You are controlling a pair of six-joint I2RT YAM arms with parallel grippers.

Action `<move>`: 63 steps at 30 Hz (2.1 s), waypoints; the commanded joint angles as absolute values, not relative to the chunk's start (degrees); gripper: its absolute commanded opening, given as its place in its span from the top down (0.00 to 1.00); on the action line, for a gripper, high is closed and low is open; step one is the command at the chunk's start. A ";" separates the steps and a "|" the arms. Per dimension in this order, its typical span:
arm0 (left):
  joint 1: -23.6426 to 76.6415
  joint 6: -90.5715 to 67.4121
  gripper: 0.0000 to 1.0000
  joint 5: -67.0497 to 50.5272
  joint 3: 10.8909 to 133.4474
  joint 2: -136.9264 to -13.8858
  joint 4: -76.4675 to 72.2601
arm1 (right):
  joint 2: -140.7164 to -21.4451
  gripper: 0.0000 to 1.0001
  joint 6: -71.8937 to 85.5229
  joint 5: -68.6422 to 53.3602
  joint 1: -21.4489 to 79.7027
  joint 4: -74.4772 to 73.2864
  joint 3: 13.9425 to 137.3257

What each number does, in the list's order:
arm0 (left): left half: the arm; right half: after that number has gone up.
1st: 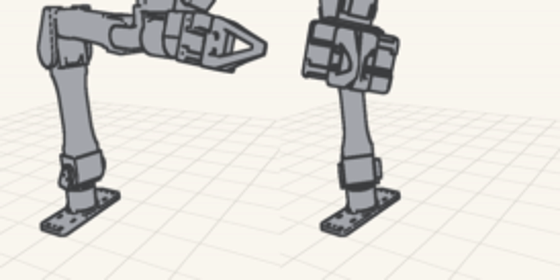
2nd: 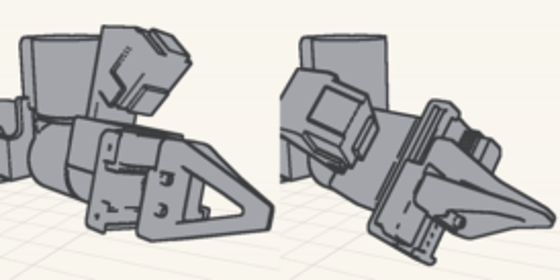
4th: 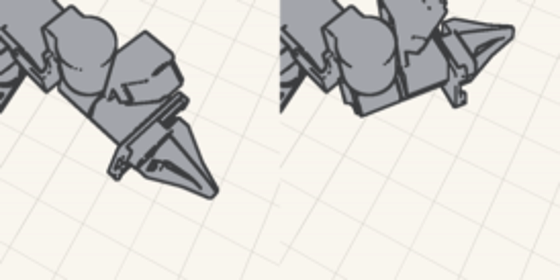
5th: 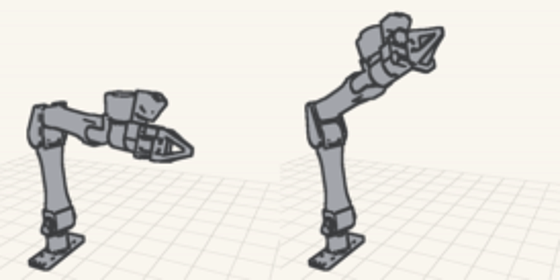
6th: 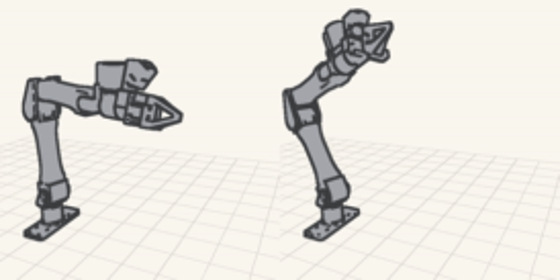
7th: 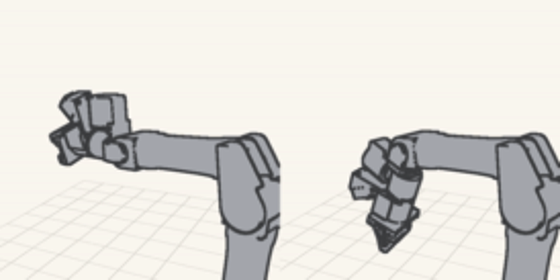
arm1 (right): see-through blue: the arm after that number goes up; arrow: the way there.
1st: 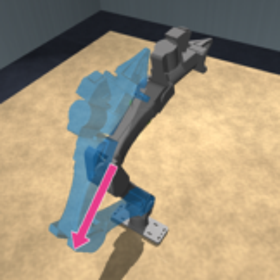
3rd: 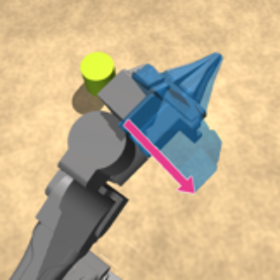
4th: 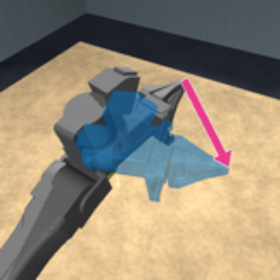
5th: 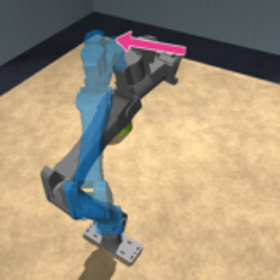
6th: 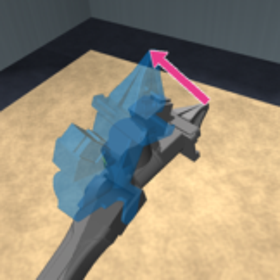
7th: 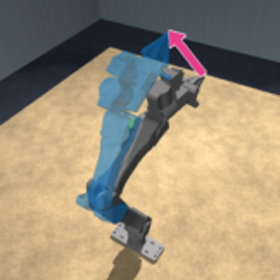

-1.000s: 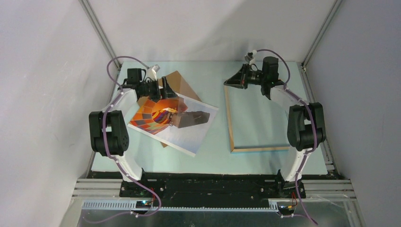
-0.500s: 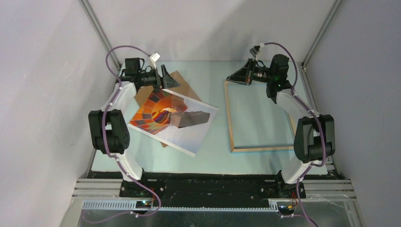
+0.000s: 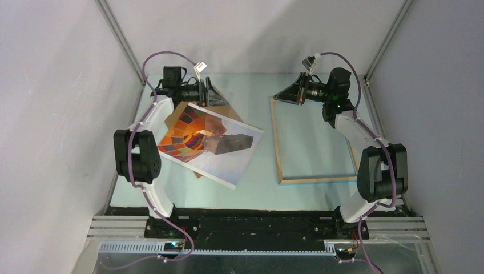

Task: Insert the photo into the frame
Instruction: Pick up the photo frame item at the center of the board, then move the photo frame to the center of the board.

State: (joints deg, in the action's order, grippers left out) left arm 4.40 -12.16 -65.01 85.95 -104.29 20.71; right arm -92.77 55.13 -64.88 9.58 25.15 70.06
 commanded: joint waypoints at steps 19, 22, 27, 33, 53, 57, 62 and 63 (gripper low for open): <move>5.76 -17.04 0.40 -69.44 84.77 -99.97 19.93 | -92.14 1.00 46.23 -60.53 5.69 26.05 65.78; 5.73 -17.13 0.48 -69.69 83.81 -99.44 19.91 | -92.96 1.00 46.34 -60.03 5.22 26.92 65.23; 5.72 -17.30 0.62 -70.60 83.37 -98.68 19.92 | -94.14 1.00 45.85 -59.64 4.99 28.46 64.60; 5.77 -17.55 0.76 -71.18 84.17 -98.32 19.94 | -95.89 1.00 44.88 -59.48 5.19 28.92 63.88; 5.77 -20.92 1.00 -67.99 80.92 -95.35 19.89 | -91.27 0.28 33.32 -54.34 3.80 16.52 63.43; 5.70 -21.65 1.00 -68.23 79.23 -93.60 19.87 | -88.67 0.16 28.48 -52.62 1.17 10.15 63.42; 4.86 -22.99 1.00 -67.51 77.50 -90.96 19.84 | -85.32 0.12 20.53 -47.45 -6.04 1.82 63.39; 4.72 -23.30 1.00 -67.15 77.29 -90.26 19.81 | -84.66 0.12 17.92 -45.13 -7.77 -1.70 63.55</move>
State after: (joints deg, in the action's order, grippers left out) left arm 5.21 -21.10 -67.11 77.49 -95.42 20.95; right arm -88.42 27.79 -51.75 -2.61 7.77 63.09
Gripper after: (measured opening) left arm 0.006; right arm 0.880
